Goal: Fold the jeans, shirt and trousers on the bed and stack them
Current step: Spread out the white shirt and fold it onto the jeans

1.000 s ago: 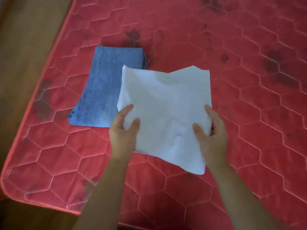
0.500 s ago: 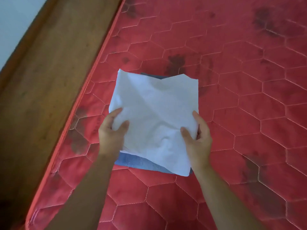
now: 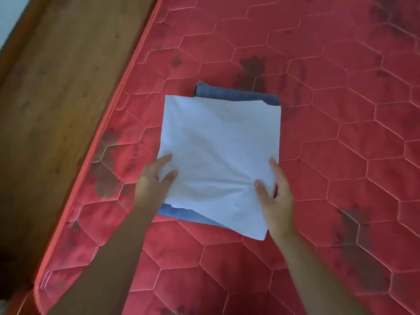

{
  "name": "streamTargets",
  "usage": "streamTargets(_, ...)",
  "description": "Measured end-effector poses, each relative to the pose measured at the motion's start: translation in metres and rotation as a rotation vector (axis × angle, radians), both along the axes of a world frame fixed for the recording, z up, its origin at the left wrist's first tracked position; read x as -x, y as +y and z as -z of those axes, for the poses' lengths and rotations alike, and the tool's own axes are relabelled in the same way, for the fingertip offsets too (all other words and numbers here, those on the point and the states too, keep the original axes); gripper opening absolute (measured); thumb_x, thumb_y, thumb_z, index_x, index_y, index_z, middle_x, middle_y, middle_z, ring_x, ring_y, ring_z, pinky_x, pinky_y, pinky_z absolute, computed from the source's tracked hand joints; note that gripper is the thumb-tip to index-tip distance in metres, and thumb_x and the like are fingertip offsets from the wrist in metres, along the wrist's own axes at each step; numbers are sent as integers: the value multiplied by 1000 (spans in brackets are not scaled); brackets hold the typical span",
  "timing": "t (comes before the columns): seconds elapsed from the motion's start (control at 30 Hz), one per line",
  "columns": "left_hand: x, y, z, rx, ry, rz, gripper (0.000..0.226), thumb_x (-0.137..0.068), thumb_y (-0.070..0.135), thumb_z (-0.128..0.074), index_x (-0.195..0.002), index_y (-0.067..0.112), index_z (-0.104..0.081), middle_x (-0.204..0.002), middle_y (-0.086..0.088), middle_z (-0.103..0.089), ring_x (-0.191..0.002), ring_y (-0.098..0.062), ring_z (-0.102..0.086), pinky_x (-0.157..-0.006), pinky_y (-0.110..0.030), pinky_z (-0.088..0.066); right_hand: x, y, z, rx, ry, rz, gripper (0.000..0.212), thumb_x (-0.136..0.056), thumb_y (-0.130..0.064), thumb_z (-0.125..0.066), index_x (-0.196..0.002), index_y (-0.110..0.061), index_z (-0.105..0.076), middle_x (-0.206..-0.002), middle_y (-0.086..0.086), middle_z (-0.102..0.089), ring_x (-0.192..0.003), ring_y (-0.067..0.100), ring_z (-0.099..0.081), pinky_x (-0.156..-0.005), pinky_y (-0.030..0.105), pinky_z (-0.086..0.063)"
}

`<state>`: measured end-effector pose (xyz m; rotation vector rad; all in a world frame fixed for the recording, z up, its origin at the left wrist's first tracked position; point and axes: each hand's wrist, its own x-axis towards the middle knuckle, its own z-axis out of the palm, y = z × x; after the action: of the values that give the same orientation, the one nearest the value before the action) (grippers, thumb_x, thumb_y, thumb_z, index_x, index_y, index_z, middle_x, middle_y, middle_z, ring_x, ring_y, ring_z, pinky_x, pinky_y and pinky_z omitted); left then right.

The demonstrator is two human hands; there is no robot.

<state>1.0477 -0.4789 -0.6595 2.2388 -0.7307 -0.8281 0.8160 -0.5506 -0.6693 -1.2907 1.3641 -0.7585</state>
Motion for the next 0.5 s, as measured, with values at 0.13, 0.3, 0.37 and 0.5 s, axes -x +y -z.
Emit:
streamTargets(0.13,0,4,0,-90,-221,109,43,-88,20,-61,-130,22,-53,-129,-9,-44,-116,-22,-44,-98,-30,-35,8,5,-3,1,62,-55,53,-89,-10,-57,-131,-37,-38,-129,-28,-41,-118,-19,-38,-102,6,-29)
streamTargets(0.3,31,18,-27,-57,-538,180,45,-85,38,-47,-118,11,-62,-125,-18,-52,-110,-40,-49,-90,-50,-40,32,27,-20,-18,194,-34,47,-86,-10,-60,-129,-27,-49,-113,-14,-52,-79,-3,-59,-72,6,-45)
streamTargets(0.37,61,22,-42,-5,-597,234,47,-84,38,-42,-112,9,-64,-119,-16,-58,-105,-38,-54,-86,-48,-43,49,38,-32,-8,228,-24,42,-86,-10,-60,-125,-25,-53,-112,-12,-51,-79,-5,-59,-75,10,-47)
streamTargets(0.5,139,24,-68,92,-628,416,36,-84,30,-45,-102,8,-67,-108,-12,-64,-96,-34,-60,-81,-41,-47,104,57,-64,-7,341,24,34,-88,-18,-58,-122,-24,-56,-114,-14,-52,-92,-4,-54,-89,24,-41)
